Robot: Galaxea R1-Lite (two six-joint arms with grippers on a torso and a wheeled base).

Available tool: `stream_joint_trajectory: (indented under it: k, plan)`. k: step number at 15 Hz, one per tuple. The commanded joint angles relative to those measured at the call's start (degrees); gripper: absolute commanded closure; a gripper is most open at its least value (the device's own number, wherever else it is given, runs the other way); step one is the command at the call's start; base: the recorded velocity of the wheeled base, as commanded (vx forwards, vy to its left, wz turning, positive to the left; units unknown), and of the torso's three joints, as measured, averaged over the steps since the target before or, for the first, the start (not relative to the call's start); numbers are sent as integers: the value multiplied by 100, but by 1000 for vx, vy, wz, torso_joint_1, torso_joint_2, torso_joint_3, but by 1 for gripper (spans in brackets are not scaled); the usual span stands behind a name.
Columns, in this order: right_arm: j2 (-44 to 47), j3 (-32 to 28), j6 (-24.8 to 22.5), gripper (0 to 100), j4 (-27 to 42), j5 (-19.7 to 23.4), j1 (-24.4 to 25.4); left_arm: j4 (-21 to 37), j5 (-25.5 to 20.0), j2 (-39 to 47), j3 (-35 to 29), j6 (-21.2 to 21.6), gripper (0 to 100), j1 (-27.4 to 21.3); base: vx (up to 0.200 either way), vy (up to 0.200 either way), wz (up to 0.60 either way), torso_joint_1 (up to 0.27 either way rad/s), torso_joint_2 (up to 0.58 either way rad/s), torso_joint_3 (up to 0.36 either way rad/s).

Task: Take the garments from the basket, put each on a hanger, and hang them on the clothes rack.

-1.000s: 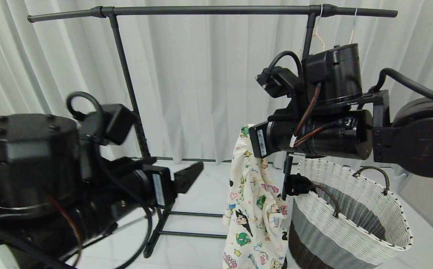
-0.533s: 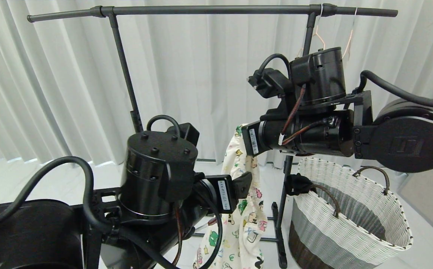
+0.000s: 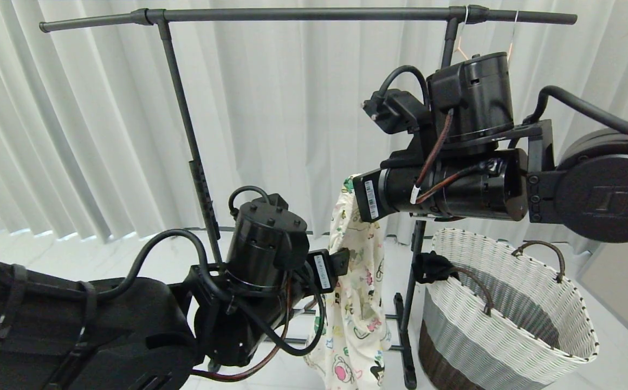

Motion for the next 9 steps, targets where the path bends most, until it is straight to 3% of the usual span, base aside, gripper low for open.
stream_joint_trajectory:
  k: [1,3,6,9]
  plan:
    - [-167,7,1,100,45,5,-7,-12,-10,320,43,6,0,58,0,0,0,0,0,0]
    - [-228,7,1,100,63,-4,-69,-12,-10,426,131,41,0,58,0,0,0,0,0,0]
    - [-334,25,1,100,89,-4,-262,-12,-1,329,983,410,0,58,0,0,0,0,0,0]
    - [-439,60,1,100,230,-4,-341,-12,-1,-23,1300,463,0,31,0,0,0,0,0,0]
